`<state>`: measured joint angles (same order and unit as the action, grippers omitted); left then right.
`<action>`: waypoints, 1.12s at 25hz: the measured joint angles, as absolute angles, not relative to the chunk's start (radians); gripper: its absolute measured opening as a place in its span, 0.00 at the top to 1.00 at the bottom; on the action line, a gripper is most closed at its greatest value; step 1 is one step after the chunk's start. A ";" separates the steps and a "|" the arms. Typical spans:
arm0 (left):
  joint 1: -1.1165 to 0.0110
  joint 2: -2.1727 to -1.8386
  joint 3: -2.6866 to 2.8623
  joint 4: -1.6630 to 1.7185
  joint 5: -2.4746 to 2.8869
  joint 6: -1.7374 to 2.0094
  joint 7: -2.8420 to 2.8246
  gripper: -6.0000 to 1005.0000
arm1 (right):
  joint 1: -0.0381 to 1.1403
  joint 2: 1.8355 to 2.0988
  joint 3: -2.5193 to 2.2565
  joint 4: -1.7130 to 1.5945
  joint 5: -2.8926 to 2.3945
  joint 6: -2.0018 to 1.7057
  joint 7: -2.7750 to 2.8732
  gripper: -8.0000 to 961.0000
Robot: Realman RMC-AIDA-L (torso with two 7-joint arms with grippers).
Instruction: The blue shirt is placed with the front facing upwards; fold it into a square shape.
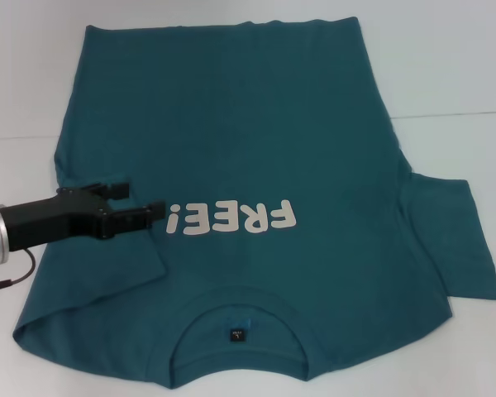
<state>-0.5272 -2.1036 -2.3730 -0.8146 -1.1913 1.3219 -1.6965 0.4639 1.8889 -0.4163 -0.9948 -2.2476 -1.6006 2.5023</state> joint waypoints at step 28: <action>-0.530 -2.111 -2.349 -0.744 -1.163 1.263 -1.690 0.12 | 0.590 1.919 -0.540 -0.915 -2.625 -1.426 2.572 0.05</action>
